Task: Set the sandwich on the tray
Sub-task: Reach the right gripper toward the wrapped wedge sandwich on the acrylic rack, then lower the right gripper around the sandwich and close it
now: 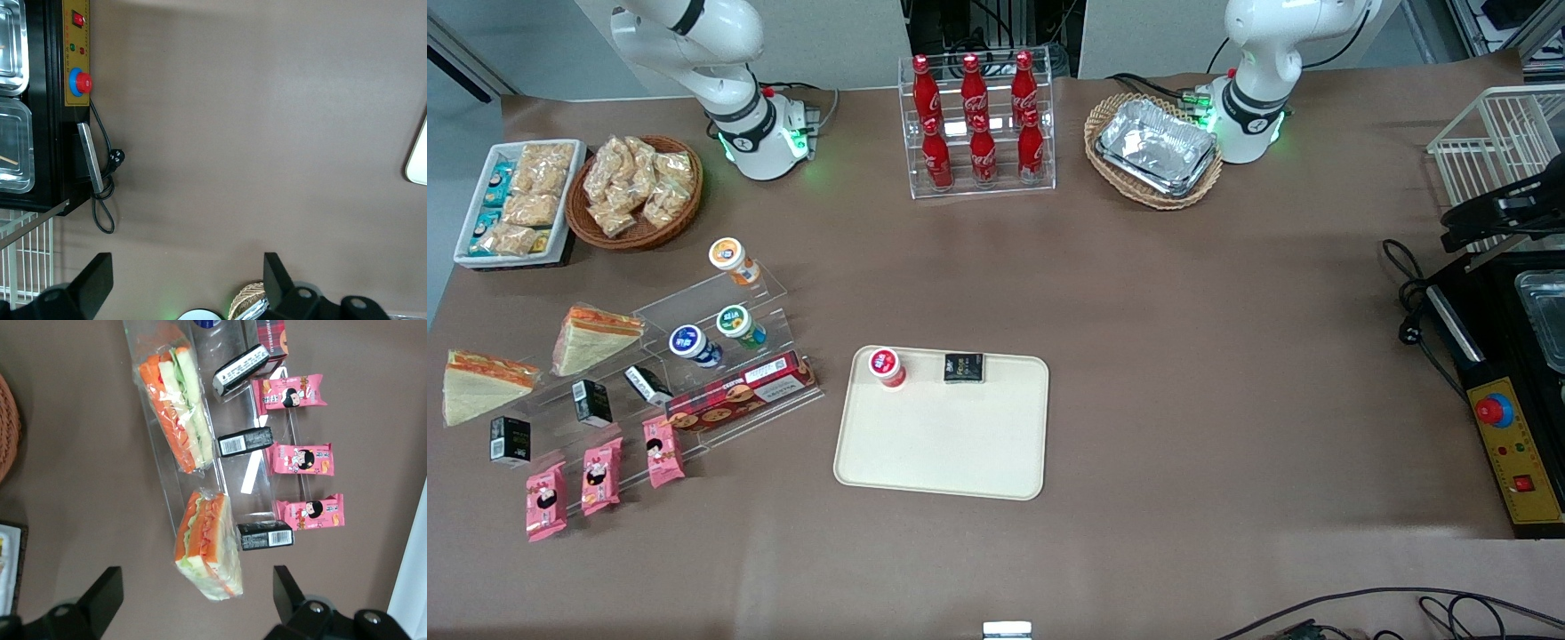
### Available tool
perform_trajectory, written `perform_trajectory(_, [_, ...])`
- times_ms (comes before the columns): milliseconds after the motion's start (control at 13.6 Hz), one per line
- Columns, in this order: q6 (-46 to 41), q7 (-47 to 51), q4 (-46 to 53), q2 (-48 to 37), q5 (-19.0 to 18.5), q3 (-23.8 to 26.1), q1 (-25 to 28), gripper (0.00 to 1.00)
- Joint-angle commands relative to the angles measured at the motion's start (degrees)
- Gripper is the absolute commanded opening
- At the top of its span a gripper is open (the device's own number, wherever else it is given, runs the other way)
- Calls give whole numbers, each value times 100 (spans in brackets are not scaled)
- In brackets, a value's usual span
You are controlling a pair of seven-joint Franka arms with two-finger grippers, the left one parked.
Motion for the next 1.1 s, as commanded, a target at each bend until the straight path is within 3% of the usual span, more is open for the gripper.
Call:
perform_trajectory(0, [383,-558,-196,4,220,-15,-140,100])
perform_trajectory(735, [1438,-1060,-846,216,395,-6,-211,100])
perform_trajectory(1029, [1790,-1261,-1075,321,737,3,-211,100])
